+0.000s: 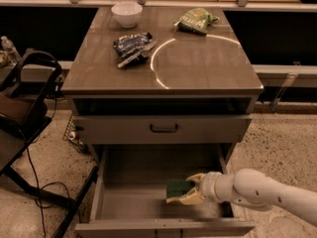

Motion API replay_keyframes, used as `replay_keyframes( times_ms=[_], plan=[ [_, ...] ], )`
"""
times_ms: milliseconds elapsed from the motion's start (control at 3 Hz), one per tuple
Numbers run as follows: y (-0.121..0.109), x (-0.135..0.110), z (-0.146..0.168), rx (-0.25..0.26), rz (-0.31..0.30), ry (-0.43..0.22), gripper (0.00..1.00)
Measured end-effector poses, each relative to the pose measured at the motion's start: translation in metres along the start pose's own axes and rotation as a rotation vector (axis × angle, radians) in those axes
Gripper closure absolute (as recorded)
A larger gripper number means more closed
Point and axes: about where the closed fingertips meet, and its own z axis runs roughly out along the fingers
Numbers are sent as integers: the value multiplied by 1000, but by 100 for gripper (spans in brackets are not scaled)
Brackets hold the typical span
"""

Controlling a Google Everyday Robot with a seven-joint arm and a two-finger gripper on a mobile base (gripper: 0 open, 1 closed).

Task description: Place sponge into middle drawer

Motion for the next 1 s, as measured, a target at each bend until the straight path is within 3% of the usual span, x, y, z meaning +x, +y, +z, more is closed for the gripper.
replay_keyframes(
  times_ms=[333,667,1000],
  plan=[
    [-5,24,55,-43,17,-8,100],
    [-7,38,85,-62,28,-3,100],
    [-6,42,93,-69,32,-4,92]
  ],
)
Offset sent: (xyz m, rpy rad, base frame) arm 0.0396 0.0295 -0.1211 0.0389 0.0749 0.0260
